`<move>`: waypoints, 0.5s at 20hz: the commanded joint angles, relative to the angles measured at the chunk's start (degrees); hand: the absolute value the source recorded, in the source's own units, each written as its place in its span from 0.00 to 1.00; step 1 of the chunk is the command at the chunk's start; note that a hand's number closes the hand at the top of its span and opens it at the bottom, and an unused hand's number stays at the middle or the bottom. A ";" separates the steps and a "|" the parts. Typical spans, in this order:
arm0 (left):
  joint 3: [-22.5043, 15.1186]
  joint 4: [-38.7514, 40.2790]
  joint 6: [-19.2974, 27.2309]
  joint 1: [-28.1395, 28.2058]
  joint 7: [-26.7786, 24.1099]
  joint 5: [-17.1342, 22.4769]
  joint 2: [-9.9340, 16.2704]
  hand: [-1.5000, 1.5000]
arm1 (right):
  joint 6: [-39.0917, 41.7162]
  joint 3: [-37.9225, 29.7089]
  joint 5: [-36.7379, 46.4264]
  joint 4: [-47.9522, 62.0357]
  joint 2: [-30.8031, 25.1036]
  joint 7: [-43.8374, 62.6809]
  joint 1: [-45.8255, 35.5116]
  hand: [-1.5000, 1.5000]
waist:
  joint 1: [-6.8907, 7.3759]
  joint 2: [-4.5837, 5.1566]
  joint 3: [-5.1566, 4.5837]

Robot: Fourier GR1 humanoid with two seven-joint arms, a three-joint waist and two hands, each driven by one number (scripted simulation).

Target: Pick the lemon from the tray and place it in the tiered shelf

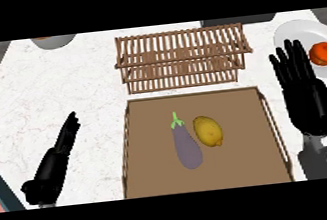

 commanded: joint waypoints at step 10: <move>7.29 -8.79 7.96 -8.74 15.28 3.16 -1.11 0.50 | 17.91 11.59 -2.24 14.70 0.69 10.77 -16.85 0.00 | 2.44 0.89 -0.41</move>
